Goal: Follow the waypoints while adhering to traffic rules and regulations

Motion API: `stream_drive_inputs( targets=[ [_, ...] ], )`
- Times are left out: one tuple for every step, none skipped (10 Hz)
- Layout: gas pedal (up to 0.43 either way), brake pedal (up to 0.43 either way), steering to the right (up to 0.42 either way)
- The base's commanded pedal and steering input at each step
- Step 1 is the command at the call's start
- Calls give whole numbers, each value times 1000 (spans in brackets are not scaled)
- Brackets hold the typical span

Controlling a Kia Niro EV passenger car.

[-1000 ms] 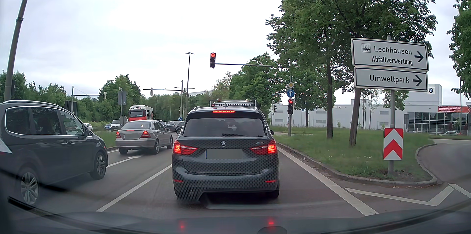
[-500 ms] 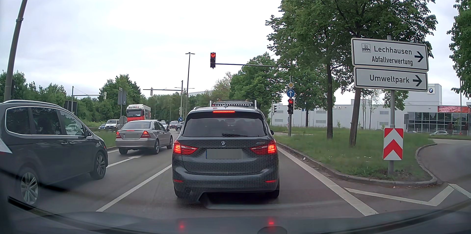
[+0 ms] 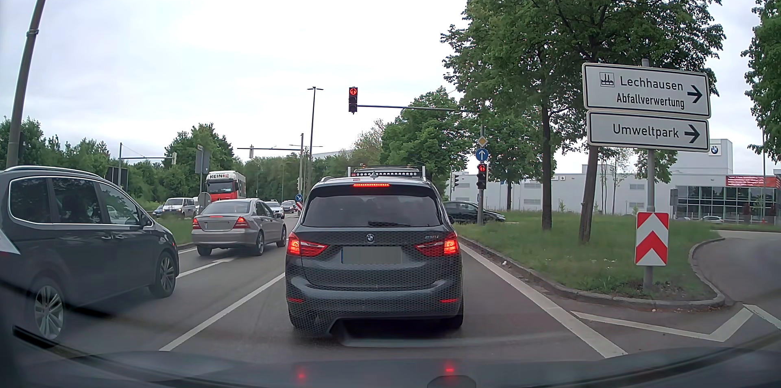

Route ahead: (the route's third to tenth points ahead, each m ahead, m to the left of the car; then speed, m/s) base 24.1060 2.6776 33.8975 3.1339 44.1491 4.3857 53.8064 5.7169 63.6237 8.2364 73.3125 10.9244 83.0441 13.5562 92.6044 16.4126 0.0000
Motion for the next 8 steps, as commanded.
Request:
stream_drive_inputs(
  targets=[
    [0,238,-11],
    [0,238,-11],
    [0,238,-11],
    [0,238,-11],
    [0,232,-11],
    [0,238,-11],
    [0,238,-11],
    [0,238,-11]
  ],
)
